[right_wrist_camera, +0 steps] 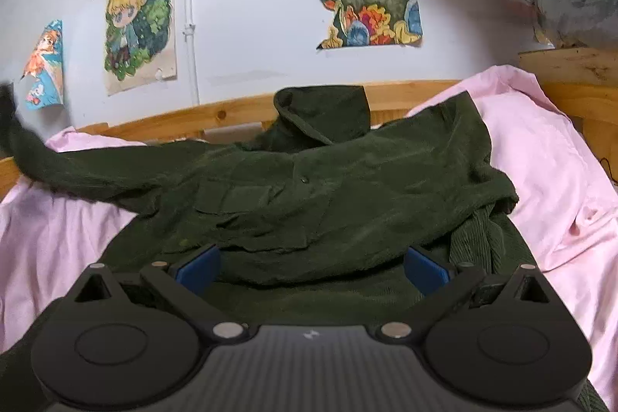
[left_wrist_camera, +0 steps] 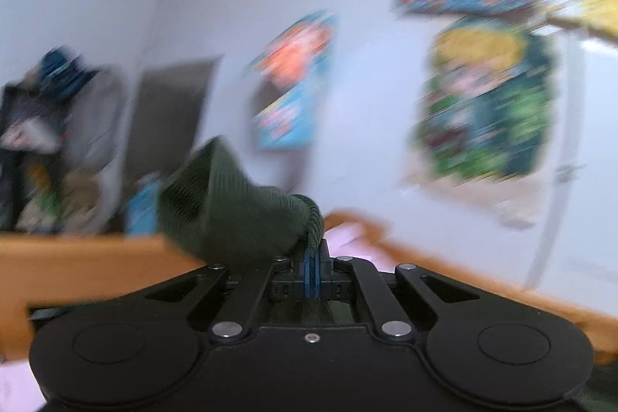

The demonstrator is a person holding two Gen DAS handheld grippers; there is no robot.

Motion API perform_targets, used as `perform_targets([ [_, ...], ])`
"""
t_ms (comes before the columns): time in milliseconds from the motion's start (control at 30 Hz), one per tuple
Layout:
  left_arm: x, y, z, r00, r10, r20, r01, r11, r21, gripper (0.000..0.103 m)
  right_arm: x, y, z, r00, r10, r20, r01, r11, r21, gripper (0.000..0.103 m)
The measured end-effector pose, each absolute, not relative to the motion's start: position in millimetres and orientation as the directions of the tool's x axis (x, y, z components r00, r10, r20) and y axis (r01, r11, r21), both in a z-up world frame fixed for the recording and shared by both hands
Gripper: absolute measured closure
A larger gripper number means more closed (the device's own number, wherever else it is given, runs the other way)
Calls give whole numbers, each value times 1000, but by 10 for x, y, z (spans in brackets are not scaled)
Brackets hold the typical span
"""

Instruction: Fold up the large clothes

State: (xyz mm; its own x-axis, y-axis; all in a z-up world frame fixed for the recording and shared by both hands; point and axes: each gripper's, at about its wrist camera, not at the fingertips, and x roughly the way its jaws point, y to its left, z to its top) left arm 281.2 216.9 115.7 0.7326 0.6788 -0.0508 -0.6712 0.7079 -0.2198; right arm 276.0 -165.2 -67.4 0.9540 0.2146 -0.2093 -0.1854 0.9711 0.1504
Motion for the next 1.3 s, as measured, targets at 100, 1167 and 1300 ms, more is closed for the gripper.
perform_targets([
  [100, 2875, 1643, 1420, 832, 552, 55, -538, 826, -167, 102, 2706, -1688, -635, 959, 209, -191, -180, 971, 159, 0],
  [1167, 3512, 174, 247, 883, 90, -460, -49, 994, 102, 4, 2760, -2404, -738, 984, 10, -177, 27, 978, 205, 0],
  [1300, 3846, 704, 244, 854, 223, -469, -199, 975, 101, 3, 2869, -2310, -758, 981, 97, -166, -63, 978, 199, 0],
])
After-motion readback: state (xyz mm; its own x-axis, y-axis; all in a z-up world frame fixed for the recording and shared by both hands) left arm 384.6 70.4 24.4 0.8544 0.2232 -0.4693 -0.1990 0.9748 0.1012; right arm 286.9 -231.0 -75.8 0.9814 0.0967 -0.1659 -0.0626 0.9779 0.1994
